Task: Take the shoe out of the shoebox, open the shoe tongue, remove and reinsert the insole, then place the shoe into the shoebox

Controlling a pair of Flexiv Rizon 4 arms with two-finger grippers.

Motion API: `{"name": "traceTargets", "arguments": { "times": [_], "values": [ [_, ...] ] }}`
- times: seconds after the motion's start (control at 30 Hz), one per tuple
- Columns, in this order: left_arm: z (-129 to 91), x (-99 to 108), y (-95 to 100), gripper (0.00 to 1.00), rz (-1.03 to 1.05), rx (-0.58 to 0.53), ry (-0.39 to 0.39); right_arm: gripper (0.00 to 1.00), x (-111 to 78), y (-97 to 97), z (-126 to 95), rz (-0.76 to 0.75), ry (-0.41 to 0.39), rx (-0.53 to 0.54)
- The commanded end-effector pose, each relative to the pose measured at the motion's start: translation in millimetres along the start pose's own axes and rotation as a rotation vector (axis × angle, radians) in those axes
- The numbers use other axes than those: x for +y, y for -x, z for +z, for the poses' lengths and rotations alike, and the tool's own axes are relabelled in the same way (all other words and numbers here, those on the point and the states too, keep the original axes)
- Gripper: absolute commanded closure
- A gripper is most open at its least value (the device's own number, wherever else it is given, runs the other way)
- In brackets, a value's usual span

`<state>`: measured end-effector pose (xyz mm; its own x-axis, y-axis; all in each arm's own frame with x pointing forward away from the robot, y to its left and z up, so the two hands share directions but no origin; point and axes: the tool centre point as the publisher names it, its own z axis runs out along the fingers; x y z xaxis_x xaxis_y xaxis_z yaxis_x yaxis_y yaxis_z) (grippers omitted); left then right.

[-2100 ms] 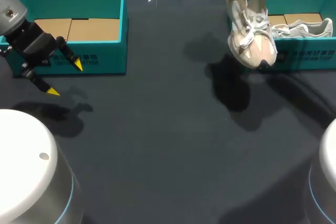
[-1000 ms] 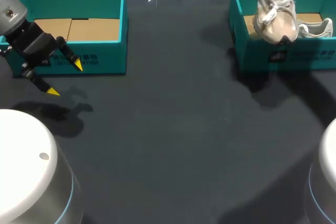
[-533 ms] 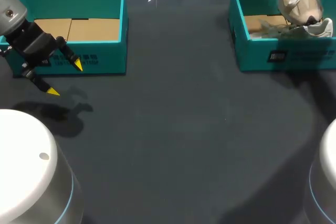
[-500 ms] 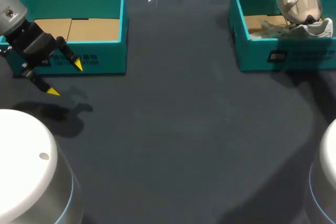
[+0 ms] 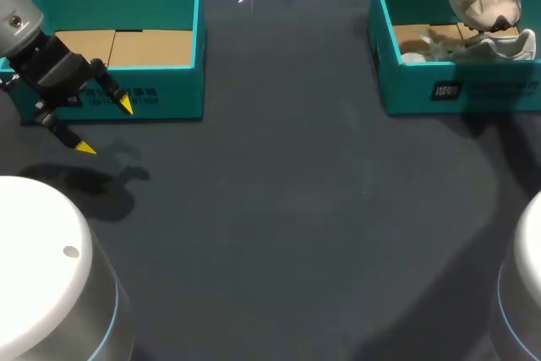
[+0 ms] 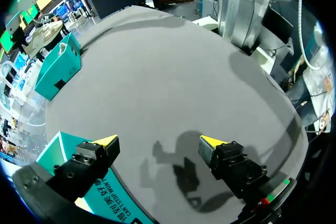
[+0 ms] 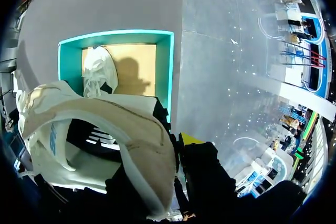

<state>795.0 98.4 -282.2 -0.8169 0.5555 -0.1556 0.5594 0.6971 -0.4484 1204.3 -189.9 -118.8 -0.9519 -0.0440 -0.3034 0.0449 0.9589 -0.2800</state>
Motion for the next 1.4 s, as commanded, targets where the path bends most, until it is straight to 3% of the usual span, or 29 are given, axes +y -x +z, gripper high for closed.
{"name": "traceTargets", "arguments": {
  "times": [0.03, 0.23, 0.33, 0.57, 1.1, 1.17, 1.4],
  "values": [
    [-0.8, -0.2, -1.1, 0.0, 0.001, 0.0, 0.002, 1.0, -22.0, 9.0, 7.1, 0.045, -0.018, 0.008],
    [-0.8, -0.2, -1.1, 0.0, 0.001, 0.0, 0.002, 1.0, -43.7, 18.0, 7.6, 0.092, -0.03, 0.001],
    [-0.8, -0.2, -1.1, 0.0, 0.001, 0.0, 0.002, 1.0, -52.9, 16.3, 7.4, 0.186, -0.024, 0.001],
    [-0.8, -0.2, -1.1, 0.0, 0.001, 0.0, 0.002, 1.0, -99.4, -6.6, 23.6, 0.777, -0.049, 0.114],
    [-0.8, -0.2, -1.1, 0.0, 0.001, 0.0, 0.002, 1.0, -99.4, -6.6, 23.6, 0.777, -0.049, 0.114],
    [-0.8, -0.2, -1.1, 0.0, 0.001, 0.0, 0.002, 1.0, -113.9, -10.3, 30.1, 0.919, 0.004, 0.133],
    [-0.8, -0.2, -1.1, 0.0, 0.001, 0.0, 0.002, 1.0, -139.4, -30.2, 45.0, 1.189, -0.008, 0.153]
  ]
}}
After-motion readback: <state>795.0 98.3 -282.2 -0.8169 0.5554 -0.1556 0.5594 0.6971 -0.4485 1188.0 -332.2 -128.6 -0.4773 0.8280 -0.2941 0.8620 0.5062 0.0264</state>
